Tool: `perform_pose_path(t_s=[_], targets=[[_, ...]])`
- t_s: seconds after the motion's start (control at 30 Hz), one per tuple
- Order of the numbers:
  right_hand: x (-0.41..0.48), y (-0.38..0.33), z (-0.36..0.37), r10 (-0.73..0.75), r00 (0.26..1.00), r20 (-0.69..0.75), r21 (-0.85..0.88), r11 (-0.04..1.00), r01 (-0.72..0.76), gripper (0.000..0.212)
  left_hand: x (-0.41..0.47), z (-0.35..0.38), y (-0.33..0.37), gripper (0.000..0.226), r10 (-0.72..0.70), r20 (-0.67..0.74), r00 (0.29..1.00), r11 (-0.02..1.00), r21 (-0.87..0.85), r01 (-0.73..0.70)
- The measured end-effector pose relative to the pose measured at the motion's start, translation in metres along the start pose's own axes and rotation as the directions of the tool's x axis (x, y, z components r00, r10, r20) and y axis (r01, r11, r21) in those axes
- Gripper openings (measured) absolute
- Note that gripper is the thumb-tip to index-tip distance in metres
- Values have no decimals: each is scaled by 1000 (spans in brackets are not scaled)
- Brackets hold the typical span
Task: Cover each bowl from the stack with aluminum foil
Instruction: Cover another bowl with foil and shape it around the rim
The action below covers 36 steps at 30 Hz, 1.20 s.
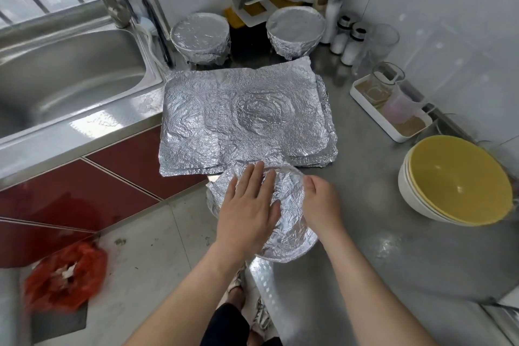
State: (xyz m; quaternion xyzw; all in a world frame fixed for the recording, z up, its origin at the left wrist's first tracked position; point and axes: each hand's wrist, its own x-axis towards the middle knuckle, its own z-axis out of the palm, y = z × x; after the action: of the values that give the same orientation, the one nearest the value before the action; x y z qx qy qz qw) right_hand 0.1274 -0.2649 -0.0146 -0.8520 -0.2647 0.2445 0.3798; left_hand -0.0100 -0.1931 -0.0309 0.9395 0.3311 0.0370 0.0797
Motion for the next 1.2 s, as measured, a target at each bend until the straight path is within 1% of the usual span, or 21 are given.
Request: perform_pose_path(t_s=[0.07, 0.13, 0.17, 0.23, 0.27, 0.33, 0.4, 0.47, 0.57, 0.67, 0.7, 0.73, 0.8, 0.83, 0.87, 0.93, 1.0, 1.1, 1.17, 1.2], targets=[[-3, 0, -1, 2, 1000, 10, 20, 1000, -2, 38, 1, -1, -2, 59, 14, 2, 1000, 1000, -8, -14], [-4, 2, -3, 9, 997, 71, 43, 999, -12, 24, 1, -2, -7, 59, 42, 6, 999, 999, -25, -41], [-4, 2, -5, 25, 994, 109, 36, 999, -29, 27, 2, -3, -9, 60, 55, 13, 998, 998, -34, -55], [-3, 1, -10, 12, 988, 156, 12, 1000, -14, 46, 3, -4, -11, 60, 87, 20, 996, 996, -39, -86], [-2, 0, -10, -32, 986, 165, -1, 999, 33, 47, 3, -4, -11, 61, 106, 20, 994, 994, -34, -105], [-1, 0, -8, -114, 978, 175, -15, 993, 118, 44, 5, -4, -13, 61, 141, 25, 990, 990, -27, -140], [-3, 1, -6, -117, 981, 155, -19, 992, 121, 42, 6, -4, -15, 61, 160, 33, 987, 987, -32, -159], [-5, 3, -4, -84, 991, 108, -11, 996, 86, 39, 8, -4, -16, 61, 180, 30, 983, 983, -45, -179], [-11, 6, -1, -75, 997, 34, 22, 997, 74, 34, 10, -5, -18, 58, 209, 23, 978, 976, -63, -207], [-16, 11, 1, -31, 999, -7, 29, 999, 31, 36, 7, -10, -18, 59, 163, 11, 987, 986, -49, -162], [-18, 13, 3, -8, 1000, -18, 11, 1000, 8, 38, 3, -11, -15, 59, 132, 3, 991, 991, -34, -132], [-20, 14, 4, -19, 999, -43, -32, 999, 17, 41, -2, -12, -11, 60, 108, 1, 994, 994, -13, -108], [-23, 15, 7, -177, 979, -102, -190, 969, 155, 46, -12, -10, 0, 61, 86, 8, 996, 996, 20, -86], [-23, 15, 9, -254, 963, -96, -275, 936, 219, 50, -17, -8, 5, 61, 78, 18, 997, 996, 32, -78], [-23, 15, 12, -294, 954, -64, -348, 902, 255, 56, -19, -5, 8, 62, 66, 30, 997, 997, 44, -68], [-25, 15, 17, -298, 955, 12, -463, 844, 269, 62, -21, 0, 10, 63, 40, 54, 998, 996, 79, -45], [-26, 16, 20, -290, 957, 29, -550, 795, 258, 64, -20, 2, 9, 65, 31, 80, 996, 994, 100, -39], [-26, 16, 20, -289, 956, 54, -601, 755, 262, 62, -17, 1, 8, 66, 50, 92, 994, 993, 102, -59], [-25, 16, 18, -278, 958, 69, -551, 790, 269, 61, -18, -3, 8, 64, 54, 63, 997, 995, 81, -59], [-24, 16, 18, -291, 955, 60, -517, 809, 279, 60, -18, -7, 6, 64, 35, 37, 999, 998, 58, -37]])
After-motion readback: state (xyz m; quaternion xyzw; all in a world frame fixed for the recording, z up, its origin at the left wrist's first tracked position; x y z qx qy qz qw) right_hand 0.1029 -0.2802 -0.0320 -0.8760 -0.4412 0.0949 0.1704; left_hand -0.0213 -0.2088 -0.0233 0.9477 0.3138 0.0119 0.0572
